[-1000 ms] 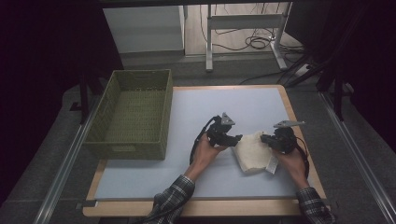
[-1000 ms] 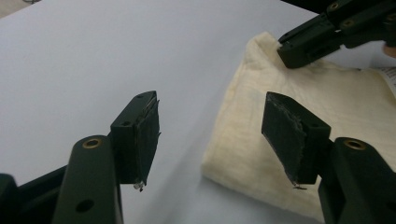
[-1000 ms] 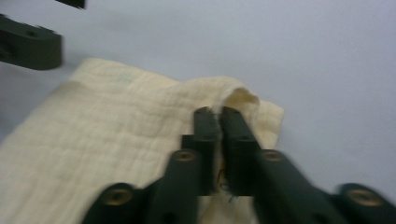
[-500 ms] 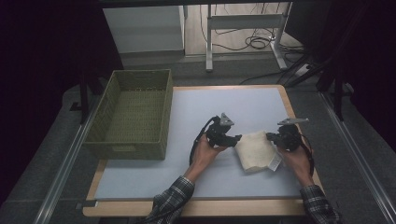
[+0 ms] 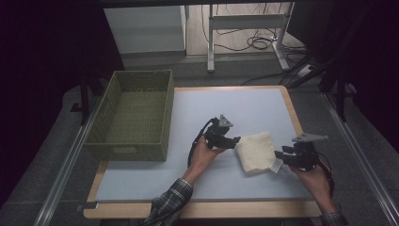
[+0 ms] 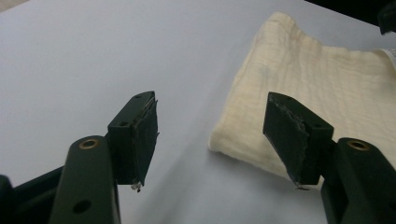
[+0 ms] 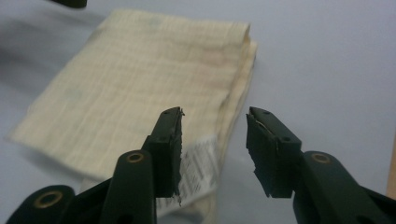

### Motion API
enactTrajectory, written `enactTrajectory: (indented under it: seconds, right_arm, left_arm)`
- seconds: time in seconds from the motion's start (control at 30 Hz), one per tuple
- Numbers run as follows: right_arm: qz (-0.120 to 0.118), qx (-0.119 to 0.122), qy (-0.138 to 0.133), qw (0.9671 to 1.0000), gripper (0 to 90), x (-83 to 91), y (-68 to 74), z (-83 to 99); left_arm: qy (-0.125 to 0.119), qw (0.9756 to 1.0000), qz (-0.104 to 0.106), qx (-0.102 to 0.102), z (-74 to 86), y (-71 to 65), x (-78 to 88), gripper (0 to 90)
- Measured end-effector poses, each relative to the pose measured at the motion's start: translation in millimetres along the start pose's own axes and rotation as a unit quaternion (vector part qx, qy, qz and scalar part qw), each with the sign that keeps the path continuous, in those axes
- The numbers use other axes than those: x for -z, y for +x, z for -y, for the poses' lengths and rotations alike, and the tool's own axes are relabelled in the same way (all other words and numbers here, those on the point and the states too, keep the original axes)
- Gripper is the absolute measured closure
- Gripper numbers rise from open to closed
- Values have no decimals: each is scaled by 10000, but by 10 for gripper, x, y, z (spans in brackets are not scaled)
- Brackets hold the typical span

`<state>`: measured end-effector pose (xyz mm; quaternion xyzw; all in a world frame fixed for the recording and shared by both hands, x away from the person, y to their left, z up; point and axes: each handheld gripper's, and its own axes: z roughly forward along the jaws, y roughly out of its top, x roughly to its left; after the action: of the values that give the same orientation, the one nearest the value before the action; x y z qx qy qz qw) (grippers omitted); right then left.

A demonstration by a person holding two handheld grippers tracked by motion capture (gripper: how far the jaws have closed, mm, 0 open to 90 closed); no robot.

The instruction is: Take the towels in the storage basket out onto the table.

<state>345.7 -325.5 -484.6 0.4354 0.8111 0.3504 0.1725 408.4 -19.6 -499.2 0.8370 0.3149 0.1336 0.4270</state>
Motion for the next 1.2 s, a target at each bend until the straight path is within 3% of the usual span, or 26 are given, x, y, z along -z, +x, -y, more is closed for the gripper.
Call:
enactTrajectory:
  seconds: [0.2,0.3,0.4,0.57,0.63,0.83,1.0,1.1,1.17,1.2]
  right_arm:
    - [101,-118,218,9996,496,-93,18,177]
    - [212,-112,356,9991,499,-176,40,226]
    - [231,-222,284,9991,544,-170,69,254]
    - [-177,-416,318,9985,776,-153,81,269]
    - [-308,-524,366,9975,795,-157,57,260]
    - [-353,-486,365,9975,801,-156,49,259]
    - [-376,-442,388,9976,801,-159,42,253]
    - [-354,-349,410,9979,805,-159,56,243]
    - [-347,-318,417,9980,810,-156,59,240]
    - [-362,-319,419,9980,812,-153,57,240]
  left_arm:
    - [43,10000,20,43,38,15,-5,337]
    - [82,10000,19,15,44,17,-15,337]
    - [88,10000,30,31,38,21,-18,338]
    - [145,9998,67,95,7,23,-82,340]
    - [218,9995,119,180,-5,23,-140,352]
    - [618,9975,110,330,60,44,-355,403]
    - [754,9966,65,330,77,21,-391,411]
    - [927,9949,227,330,44,-18,-369,519]
    - [999,9931,502,348,34,-46,-357,732]
    - [986,9935,475,298,32,-81,-353,799]
